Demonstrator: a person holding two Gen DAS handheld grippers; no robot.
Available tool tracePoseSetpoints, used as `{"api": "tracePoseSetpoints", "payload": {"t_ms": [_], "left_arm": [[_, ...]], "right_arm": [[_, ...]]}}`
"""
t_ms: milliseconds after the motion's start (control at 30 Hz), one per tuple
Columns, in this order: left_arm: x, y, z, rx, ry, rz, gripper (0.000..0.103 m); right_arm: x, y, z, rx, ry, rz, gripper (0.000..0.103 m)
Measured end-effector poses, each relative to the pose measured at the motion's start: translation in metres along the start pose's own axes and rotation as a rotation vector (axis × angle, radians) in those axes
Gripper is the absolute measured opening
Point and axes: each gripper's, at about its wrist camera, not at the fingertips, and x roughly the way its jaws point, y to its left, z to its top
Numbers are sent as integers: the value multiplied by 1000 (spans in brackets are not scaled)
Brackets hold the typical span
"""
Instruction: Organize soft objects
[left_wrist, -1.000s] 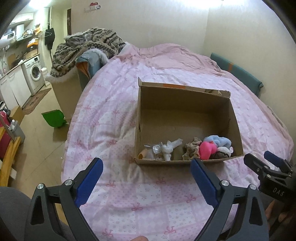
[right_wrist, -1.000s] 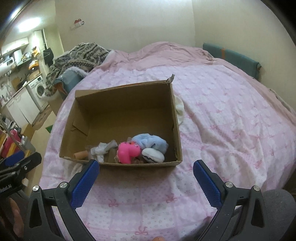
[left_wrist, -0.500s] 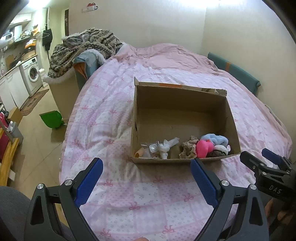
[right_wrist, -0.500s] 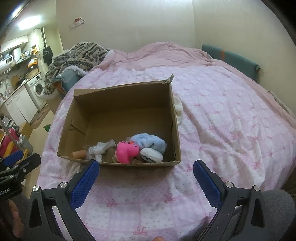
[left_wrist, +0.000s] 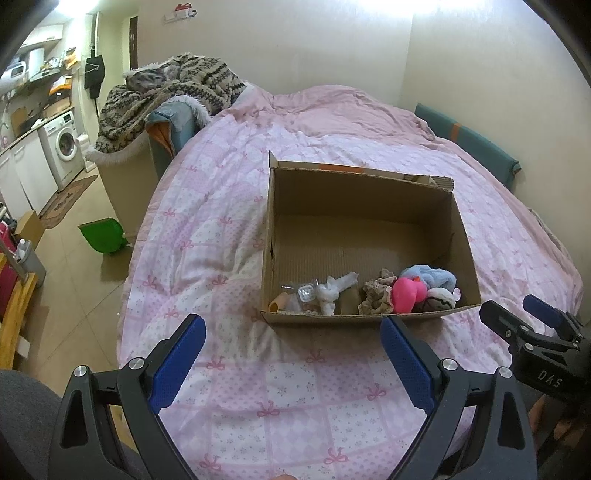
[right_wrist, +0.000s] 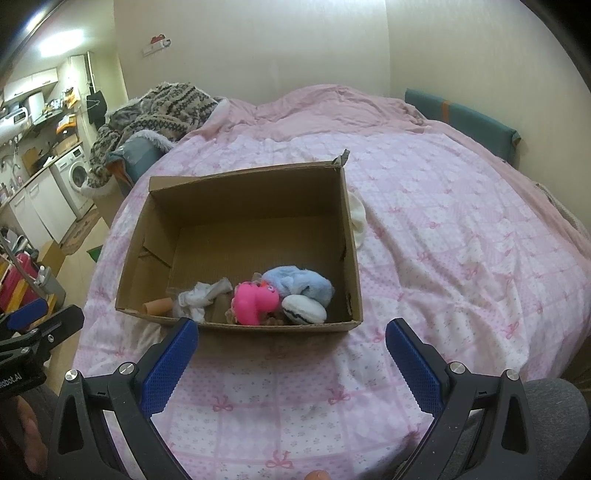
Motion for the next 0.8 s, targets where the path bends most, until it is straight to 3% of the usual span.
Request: {"api": "tracePoseSetpoints", "payload": {"t_ms": [800], "left_arm": [[0, 1, -1, -1, 0, 5, 95]], "right_arm": [[0, 3, 1, -19, -7, -12, 103]]}}
